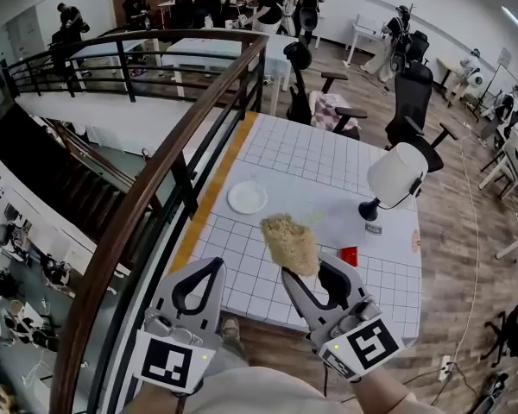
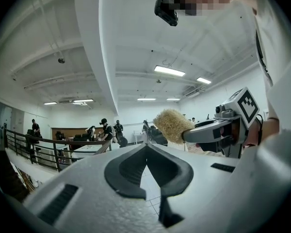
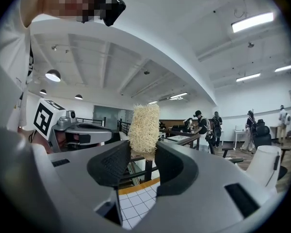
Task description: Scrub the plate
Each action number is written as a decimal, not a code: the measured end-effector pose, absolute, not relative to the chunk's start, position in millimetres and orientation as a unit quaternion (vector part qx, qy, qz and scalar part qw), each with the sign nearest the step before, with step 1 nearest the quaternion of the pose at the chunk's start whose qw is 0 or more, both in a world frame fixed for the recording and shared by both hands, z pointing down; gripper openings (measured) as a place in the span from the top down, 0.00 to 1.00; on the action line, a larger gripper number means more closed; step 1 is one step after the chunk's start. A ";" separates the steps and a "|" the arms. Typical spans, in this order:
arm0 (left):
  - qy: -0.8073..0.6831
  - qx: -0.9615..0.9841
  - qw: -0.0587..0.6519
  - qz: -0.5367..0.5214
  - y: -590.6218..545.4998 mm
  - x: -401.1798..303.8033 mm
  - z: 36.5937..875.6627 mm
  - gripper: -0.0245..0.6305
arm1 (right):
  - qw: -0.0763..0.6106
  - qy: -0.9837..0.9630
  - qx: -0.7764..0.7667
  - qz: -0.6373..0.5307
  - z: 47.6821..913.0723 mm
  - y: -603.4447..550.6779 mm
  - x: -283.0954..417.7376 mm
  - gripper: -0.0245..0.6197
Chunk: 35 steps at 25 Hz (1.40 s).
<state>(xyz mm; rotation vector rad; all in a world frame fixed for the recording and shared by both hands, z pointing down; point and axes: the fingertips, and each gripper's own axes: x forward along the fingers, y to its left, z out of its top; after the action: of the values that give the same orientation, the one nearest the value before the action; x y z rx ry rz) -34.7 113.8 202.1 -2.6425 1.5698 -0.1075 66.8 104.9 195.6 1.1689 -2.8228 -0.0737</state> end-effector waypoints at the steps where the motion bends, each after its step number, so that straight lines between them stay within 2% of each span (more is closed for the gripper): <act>1: 0.508 -0.860 0.031 -0.034 103.0 -38.7 202.5 0.94 | 0.045 -0.922 0.385 -0.022 195.7 94.5 63.3 0.71; 20: 0.488 -0.872 0.019 -0.030 -44.5 -116.6 211.4 0.94 | 0.070 -0.902 0.426 -0.007 207.4 -58.4 -9.3 0.72; 35: 0.501 -0.864 0.000 -0.050 -96.1 -97.5 242.7 0.94 | 0.086 -0.903 0.420 0.024 237.8 -113.9 15.8 0.72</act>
<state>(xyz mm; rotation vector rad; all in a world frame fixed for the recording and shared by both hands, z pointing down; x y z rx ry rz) -97.5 -96.1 242.7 -2.7146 1.5724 -0.1572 15.8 -113.9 237.8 1.2516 -2.6908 0.0709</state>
